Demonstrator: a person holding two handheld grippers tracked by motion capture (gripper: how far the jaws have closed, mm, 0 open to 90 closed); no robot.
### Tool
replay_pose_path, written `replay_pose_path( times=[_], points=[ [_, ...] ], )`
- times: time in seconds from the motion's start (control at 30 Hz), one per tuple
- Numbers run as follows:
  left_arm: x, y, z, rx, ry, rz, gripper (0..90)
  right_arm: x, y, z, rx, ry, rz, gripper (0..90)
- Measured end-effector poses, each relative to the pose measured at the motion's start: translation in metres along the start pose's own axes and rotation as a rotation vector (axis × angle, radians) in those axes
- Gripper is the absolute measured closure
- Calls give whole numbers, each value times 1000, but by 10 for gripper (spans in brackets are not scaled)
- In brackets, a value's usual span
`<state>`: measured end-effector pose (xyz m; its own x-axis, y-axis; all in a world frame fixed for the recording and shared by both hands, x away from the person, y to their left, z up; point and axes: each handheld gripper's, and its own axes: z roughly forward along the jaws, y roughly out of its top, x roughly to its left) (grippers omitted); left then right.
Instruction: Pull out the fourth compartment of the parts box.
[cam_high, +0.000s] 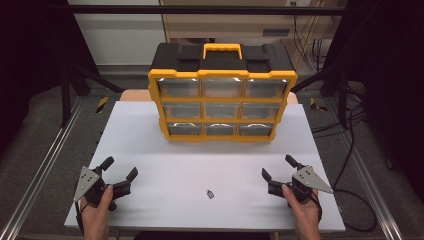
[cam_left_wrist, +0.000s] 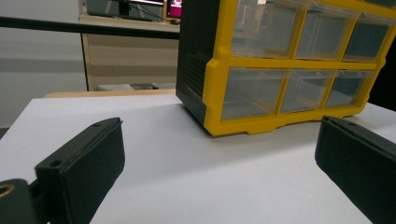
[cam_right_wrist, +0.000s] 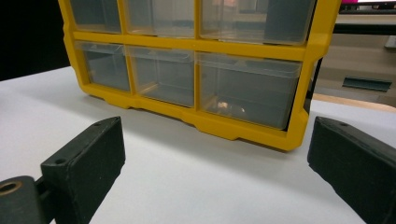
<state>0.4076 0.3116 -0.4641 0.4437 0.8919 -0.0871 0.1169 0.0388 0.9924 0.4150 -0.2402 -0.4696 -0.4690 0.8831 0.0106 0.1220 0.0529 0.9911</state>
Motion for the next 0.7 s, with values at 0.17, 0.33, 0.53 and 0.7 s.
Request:
replay_pose_path(
  times=[0.17,0.33,0.53,0.7],
  points=[
    [-3,2,1,13,8,1,18,-1,-1,1,0,-1,23,42],
    [-9,2,6,26,15,26,19,-2,1,1,-6,2,37,40],
    [-18,7,15,52,38,81,31,-2,2,-1,12,-21,27,33],
    [-39,23,32,97,24,256,35,1,3,-2,23,-38,24,31]
  ],
)
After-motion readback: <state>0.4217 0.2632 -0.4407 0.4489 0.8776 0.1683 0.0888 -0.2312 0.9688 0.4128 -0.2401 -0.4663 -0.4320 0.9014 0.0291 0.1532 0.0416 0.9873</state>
